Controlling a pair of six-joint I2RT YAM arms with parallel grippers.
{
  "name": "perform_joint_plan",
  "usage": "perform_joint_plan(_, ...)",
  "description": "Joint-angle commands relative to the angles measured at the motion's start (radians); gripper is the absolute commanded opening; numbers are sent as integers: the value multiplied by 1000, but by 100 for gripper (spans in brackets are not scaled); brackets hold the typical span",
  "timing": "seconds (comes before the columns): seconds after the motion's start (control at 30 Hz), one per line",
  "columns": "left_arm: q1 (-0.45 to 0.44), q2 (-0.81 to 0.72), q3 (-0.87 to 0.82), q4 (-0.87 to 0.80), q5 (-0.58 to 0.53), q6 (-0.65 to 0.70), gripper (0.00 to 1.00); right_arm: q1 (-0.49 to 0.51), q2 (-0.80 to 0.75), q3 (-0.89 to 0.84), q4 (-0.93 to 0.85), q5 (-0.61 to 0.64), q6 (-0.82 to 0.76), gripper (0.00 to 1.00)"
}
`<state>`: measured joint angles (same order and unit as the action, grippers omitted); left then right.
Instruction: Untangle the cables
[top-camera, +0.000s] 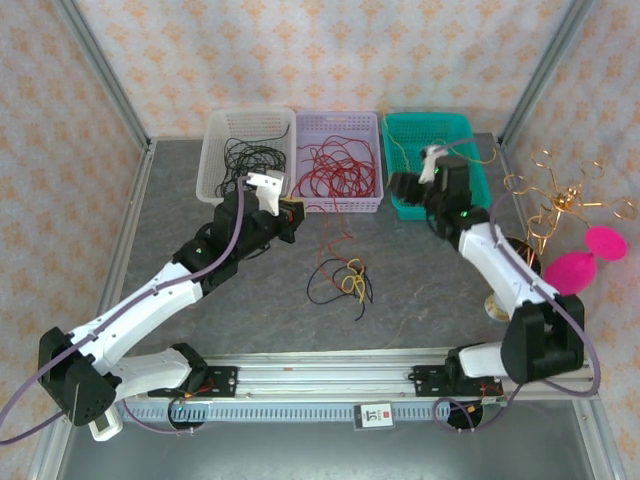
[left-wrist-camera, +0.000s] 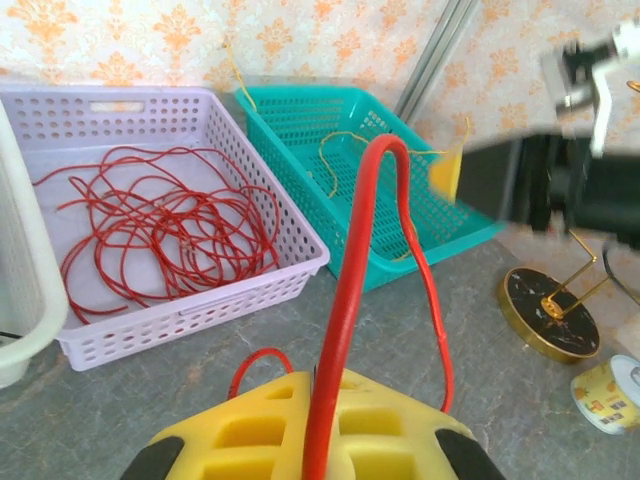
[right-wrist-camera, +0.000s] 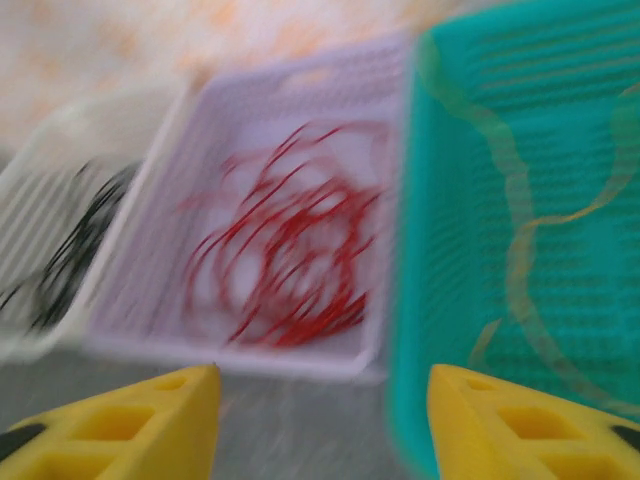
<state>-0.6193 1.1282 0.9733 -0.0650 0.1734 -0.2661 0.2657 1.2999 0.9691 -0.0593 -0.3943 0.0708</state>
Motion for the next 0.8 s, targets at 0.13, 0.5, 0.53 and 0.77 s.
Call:
perform_joint_plan(0.13,6,32,80,-173,-13,108,0,204,-241,-245,348,-402,-59,75)
perform_joint_plan(0.5,6,33,115,-245,60,164,0,246,-71,-160,297,-241,-135,66)
perform_joint_plan(0.53,6,28,126,-254,54,167,0,247,-50,-148,308,-224,-132,63)
perform_joint_plan(0.77,4,-26,256,-314,100,214,0,280,100,-169,502,-26,38,49)
